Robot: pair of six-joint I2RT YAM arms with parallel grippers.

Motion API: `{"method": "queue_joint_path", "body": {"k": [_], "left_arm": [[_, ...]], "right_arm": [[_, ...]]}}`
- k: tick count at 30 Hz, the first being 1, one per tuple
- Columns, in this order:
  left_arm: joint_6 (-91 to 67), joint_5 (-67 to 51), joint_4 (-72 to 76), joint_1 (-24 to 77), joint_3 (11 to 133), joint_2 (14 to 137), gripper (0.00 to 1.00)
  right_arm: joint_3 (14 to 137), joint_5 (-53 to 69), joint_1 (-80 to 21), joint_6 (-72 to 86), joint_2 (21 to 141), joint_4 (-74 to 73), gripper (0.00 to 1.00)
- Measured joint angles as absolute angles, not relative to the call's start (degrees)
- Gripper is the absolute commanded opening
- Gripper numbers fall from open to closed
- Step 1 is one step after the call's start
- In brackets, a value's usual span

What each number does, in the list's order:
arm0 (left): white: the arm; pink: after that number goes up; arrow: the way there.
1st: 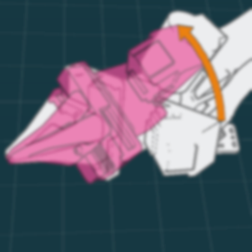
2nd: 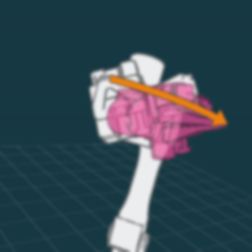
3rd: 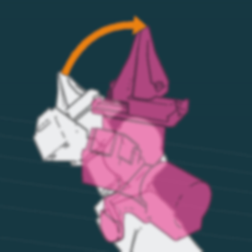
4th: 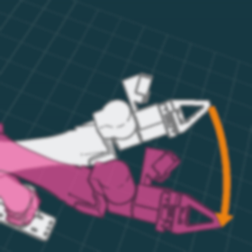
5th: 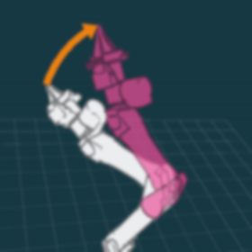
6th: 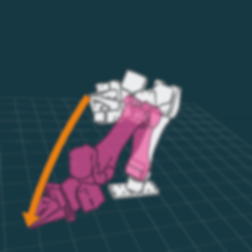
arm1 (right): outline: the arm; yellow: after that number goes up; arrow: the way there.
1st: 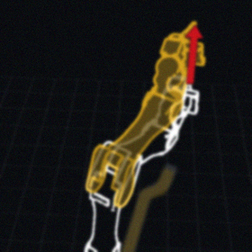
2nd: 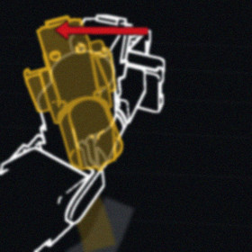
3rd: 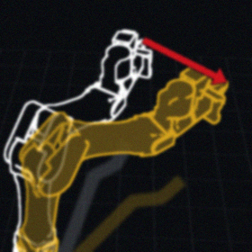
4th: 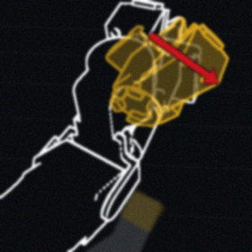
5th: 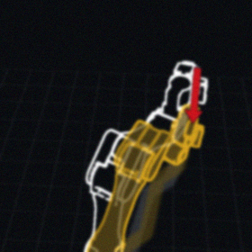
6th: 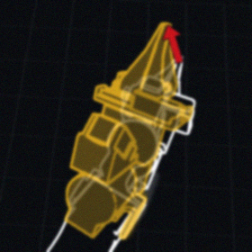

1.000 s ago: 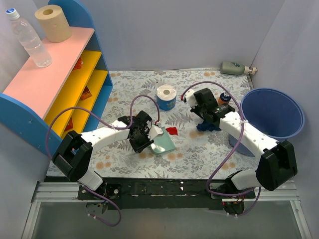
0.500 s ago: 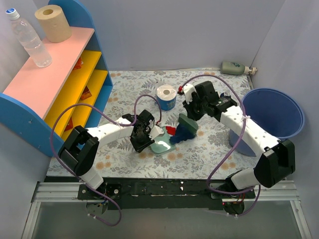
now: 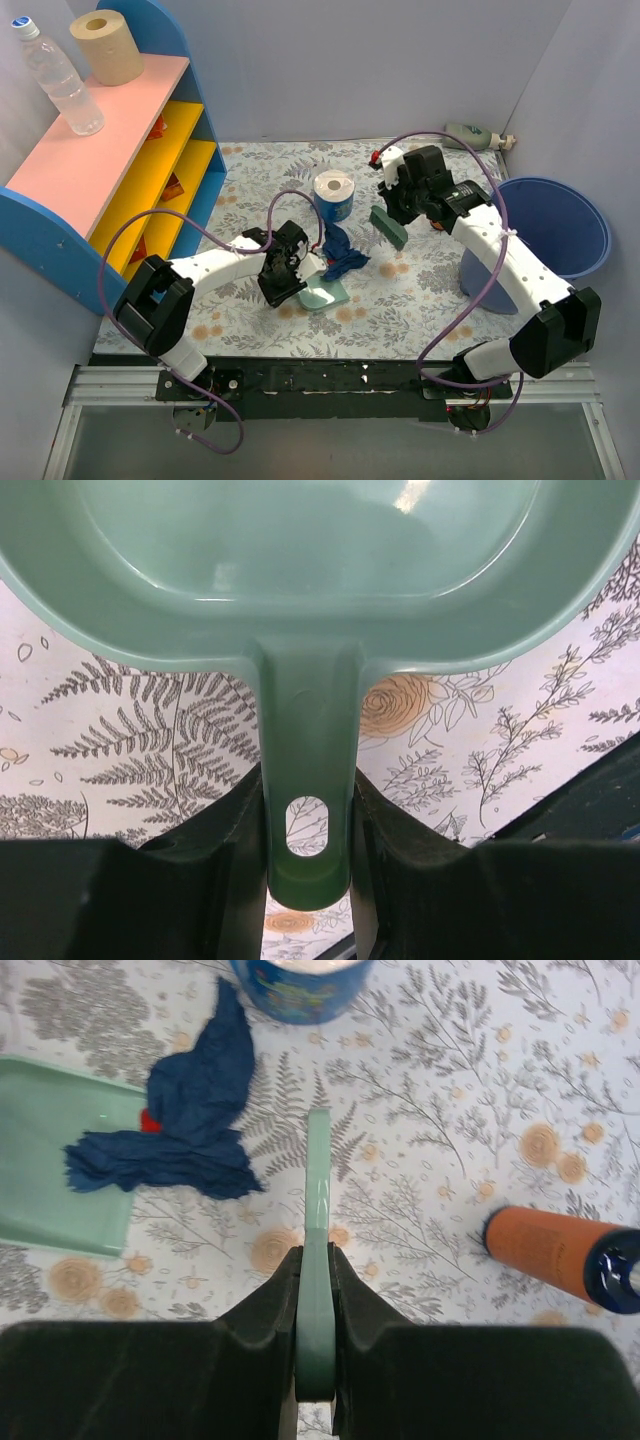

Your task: Sweep away the paper scraps from the table

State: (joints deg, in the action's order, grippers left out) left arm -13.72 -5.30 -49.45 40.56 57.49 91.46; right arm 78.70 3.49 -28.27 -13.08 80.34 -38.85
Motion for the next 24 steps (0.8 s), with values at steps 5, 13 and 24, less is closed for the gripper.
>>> {"method": "queue_joint_path", "body": {"k": [5,13,24], "left_arm": [[-13.7,-4.2,-51.6,40.5,57.5,90.5,0.0],[-14.0,-2.3,-54.2,40.1,57.5,89.6,0.0],[-14.2,-2.7,-53.1,39.9,61.4,95.4,0.0]], "right_arm": [[75.5,-4.4,-28.3,-14.9,81.6,-36.2,0.01],[74.1,-5.5,-28.7,-13.5,87.4,-34.0,0.01],[75.0,10.5,-39.6,-8.2,89.8,-35.1,0.01]]}}
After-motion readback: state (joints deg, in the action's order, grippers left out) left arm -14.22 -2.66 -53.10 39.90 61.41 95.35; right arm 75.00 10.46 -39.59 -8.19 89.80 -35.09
